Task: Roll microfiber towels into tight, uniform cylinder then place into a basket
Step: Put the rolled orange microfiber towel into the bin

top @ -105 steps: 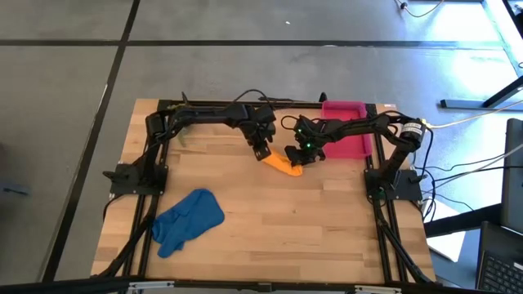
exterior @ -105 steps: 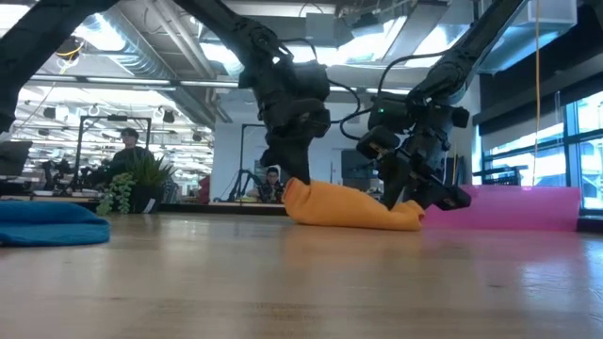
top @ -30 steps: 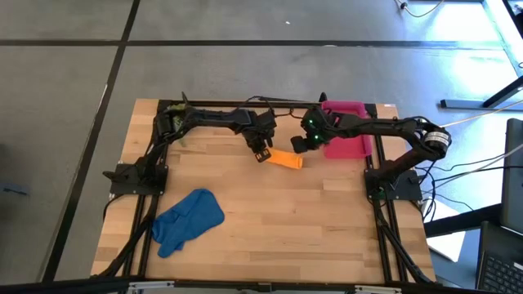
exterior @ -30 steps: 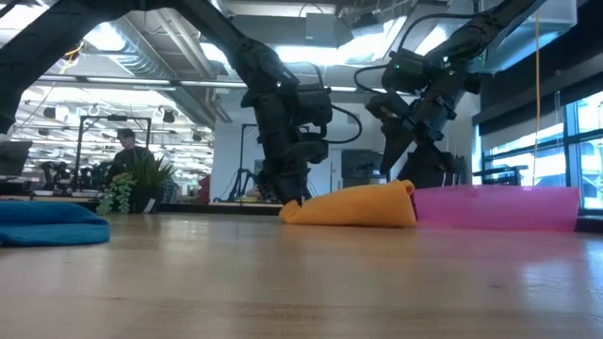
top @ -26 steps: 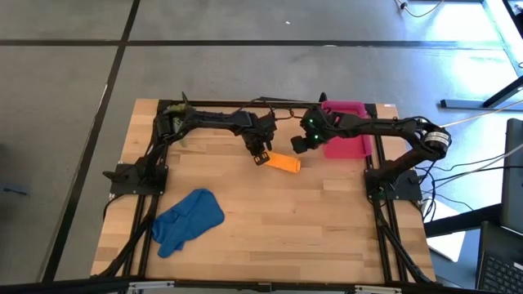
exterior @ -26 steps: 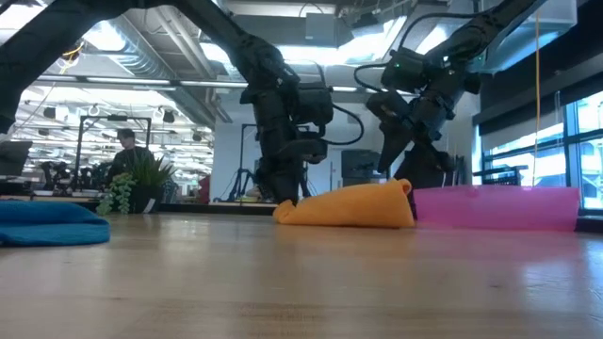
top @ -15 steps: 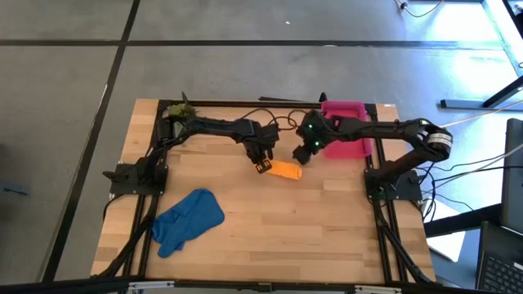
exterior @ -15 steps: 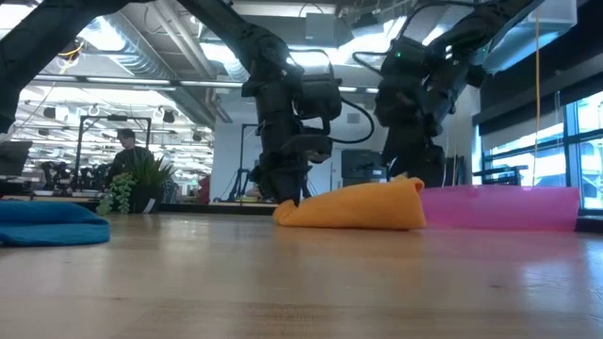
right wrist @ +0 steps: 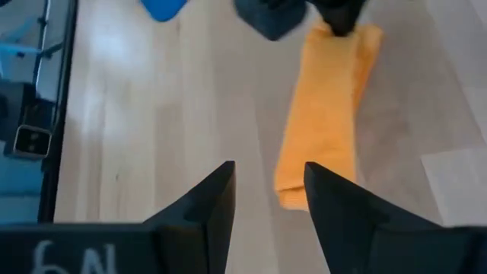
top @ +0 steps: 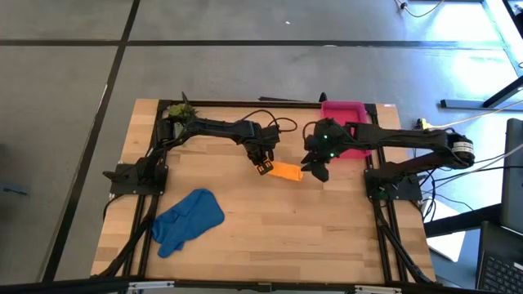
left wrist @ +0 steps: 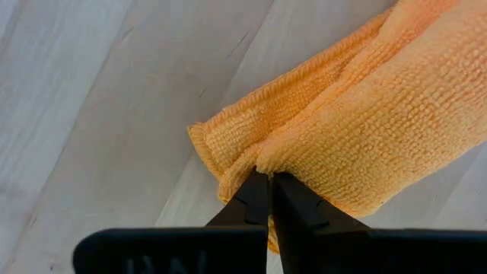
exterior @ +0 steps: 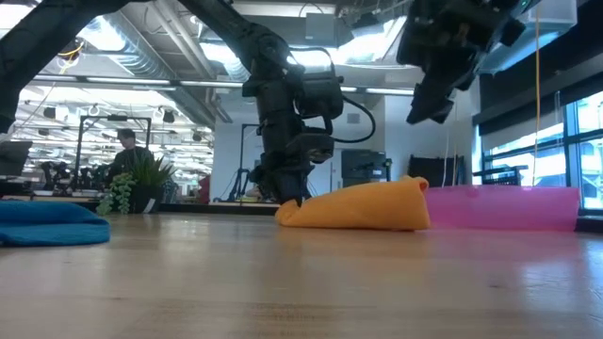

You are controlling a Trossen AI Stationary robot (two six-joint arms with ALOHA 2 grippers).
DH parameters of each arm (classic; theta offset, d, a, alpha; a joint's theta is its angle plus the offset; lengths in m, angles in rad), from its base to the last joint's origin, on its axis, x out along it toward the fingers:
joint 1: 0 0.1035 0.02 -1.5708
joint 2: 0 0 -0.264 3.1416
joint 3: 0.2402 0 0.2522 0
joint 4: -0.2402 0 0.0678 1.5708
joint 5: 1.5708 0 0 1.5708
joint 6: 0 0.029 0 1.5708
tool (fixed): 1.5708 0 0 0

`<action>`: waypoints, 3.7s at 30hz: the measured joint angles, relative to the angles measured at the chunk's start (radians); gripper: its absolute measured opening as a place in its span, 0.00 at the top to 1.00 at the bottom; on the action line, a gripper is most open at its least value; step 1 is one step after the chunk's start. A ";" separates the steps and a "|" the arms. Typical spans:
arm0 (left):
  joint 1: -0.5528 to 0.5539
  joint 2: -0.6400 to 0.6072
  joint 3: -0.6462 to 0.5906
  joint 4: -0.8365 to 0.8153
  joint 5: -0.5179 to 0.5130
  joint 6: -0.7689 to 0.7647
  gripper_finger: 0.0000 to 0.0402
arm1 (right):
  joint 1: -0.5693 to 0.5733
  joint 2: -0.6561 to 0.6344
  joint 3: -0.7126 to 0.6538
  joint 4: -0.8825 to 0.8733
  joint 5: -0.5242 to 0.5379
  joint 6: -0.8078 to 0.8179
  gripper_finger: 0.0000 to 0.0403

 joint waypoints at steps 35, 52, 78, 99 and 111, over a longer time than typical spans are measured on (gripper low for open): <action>0.000 0.000 0.000 0.007 -0.001 0.000 1.00 | 0.074 0.018 0.000 0.137 0.003 -0.042 0.60; 0.001 0.000 0.000 0.025 -0.001 0.000 1.00 | 0.112 0.196 -0.001 0.255 0.027 0.056 0.60; 0.001 0.000 0.000 0.030 -0.002 0.000 1.00 | 0.113 0.373 -0.001 0.307 0.220 -0.054 0.02; 0.001 0.000 0.000 0.030 -0.001 0.000 1.00 | 0.111 0.537 -0.001 0.401 0.266 -0.077 0.01; 0.001 0.000 0.000 0.030 -0.002 0.000 1.00 | 0.113 0.555 0.002 0.409 0.316 -0.080 0.01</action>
